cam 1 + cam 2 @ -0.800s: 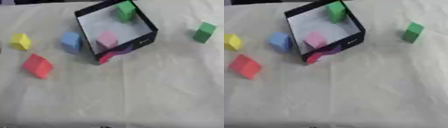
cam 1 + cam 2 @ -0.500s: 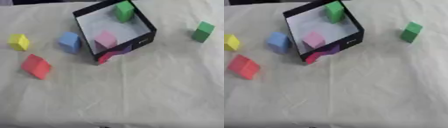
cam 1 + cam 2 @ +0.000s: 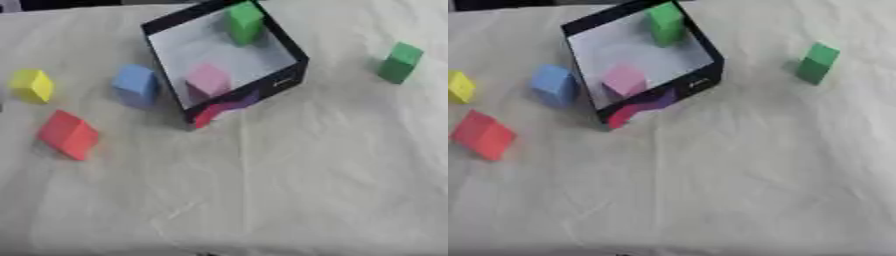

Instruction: Pick up objects on the table and place them in the box.

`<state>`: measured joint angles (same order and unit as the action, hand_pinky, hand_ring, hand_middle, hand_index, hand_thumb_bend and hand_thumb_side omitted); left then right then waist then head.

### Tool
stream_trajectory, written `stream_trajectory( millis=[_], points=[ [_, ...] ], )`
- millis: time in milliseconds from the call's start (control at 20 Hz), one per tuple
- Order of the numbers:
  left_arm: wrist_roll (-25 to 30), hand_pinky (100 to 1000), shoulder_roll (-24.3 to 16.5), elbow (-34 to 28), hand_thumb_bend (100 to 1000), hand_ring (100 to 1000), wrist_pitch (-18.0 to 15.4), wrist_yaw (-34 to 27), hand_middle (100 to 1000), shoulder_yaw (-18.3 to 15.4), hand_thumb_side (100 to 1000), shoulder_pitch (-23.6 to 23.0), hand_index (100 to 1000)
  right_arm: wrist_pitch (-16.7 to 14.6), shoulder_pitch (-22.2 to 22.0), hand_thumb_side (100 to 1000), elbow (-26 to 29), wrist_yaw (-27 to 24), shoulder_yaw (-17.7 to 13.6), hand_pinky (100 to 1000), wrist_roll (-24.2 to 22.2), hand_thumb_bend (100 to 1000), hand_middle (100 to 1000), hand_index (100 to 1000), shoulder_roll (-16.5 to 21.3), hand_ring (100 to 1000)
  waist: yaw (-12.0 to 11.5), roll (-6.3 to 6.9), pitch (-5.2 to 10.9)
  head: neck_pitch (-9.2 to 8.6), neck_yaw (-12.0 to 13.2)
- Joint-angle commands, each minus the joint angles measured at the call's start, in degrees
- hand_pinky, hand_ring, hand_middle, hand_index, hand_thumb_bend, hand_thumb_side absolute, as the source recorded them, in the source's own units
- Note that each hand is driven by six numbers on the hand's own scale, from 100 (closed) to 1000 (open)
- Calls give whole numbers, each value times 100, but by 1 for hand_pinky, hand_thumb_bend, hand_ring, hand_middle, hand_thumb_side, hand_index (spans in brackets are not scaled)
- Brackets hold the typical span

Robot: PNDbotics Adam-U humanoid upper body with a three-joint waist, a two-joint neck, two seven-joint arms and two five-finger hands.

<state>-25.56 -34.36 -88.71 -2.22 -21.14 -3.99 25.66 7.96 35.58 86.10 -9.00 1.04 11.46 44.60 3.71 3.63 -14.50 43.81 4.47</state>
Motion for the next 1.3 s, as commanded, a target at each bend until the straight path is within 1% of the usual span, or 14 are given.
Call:
stream_trajectory(
  millis=[50, 100, 150, 200, 350, 400, 450, 550, 600, 700, 800, 900, 1000, 1300],
  points=[
    [13, 805, -137, -130, 840, 806, 7, 48, 821, -8, 672, 17, 858, 259, 399, 489, -3, 621, 489, 795, -574, 521, 840, 863, 930, 858, 9, -115, 151, 31, 55],
    [18, 806, -148, -120, 837, 808, 12, 34, 818, -2, 672, 7, 858, 343, 549, 490, -13, 809, 682, 803, -835, 532, 841, 866, 1159, 859, 13, -128, 159, 31, 57],
    [22, 806, -165, -108, 834, 808, 16, 23, 818, 4, 672, -1, 857, 375, 701, 458, -12, 1000, 878, 802, -1147, 540, 831, 864, 1380, 848, 18, -143, 167, 31, 51],
    [26, 805, -178, -100, 828, 808, 14, 17, 818, 3, 661, -8, 856, 371, 823, 393, -21, 1141, 996, 801, -1409, 563, 801, 870, 1509, 822, 26, -153, 174, 31, 49],
    [-10, 804, -217, -94, 828, 807, -33, 28, 817, -38, 657, -27, 852, 138, 1164, 406, -175, 1547, 1378, 817, -2143, 622, 825, 878, 1734, 846, 71, -210, 198, 31, 49],
    [-21, 805, -235, -88, 828, 807, -39, 29, 818, -38, 657, -31, 852, 90, 1261, 397, -290, 1653, 1514, 828, -2466, 671, 841, 886, 1766, 866, 84, -224, 205, 31, 47],
    [-12, 805, -259, -83, 827, 808, -36, 33, 818, -23, 659, -33, 852, 55, 1342, 466, -423, 1749, 1665, 834, -2879, 620, 854, 887, 1795, 874, 94, -237, 213, 31, 38],
    [13, 805, -290, -79, 826, 808, -28, 43, 819, -12, 659, -36, 852, -41, 1474, 543, -645, 1949, 1849, 845, -3670, 599, 867, 897, 1811, 887, 113, -261, 225, 31, 42],
    [18, 804, -301, -77, 825, 808, -27, 45, 819, -15, 660, -42, 852, -114, 1515, 592, -742, 2037, 1901, 849, -4058, 559, 871, 903, 1805, 892, 123, -271, 230, 31, 58],
    [22, 804, -322, -64, 824, 808, -20, 42, 818, -19, 661, -58, 851, -323, 1563, 601, -909, 2174, 1941, 852, -4882, 539, 871, 902, 1803, 892, 139, -283, 234, 31, 83],
    [27, 803, -328, -50, 820, 807, -12, 33, 815, -20, 662, -72, 847, -535, 1588, 596, -1010, 2324, 1848, 853, -5401, 536, 869, 900, 1808, 889, 153, -284, 237, 31, 88],
    [45, 801, -338, -40, 815, 804, 5, 36, 796, -14, 661, -81, 830, -710, 1581, 586, -1053, 2458, 1755, 841, -5672, 549, 837, 893, 1817, 857, 162, -286, 238, 31, 82],
    [58, 801, -331, -35, 813, 805, 19, 19, 796, -14, 661, -73, 829, -855, 1568, 574, -1022, 2564, 1663, 839, -5768, 564, 836, 892, 1821, 854, 167, -285, 237, 31, 54],
    [70, 801, -327, -49, 812, 805, 24, 49, 796, -19, 661, -62, 829, -910, 1538, 474, -1017, 2680, 1611, 841, -5737, 609, 853, 889, 1819, 875, 154, -273, 240, 31, 24]
  ],
)
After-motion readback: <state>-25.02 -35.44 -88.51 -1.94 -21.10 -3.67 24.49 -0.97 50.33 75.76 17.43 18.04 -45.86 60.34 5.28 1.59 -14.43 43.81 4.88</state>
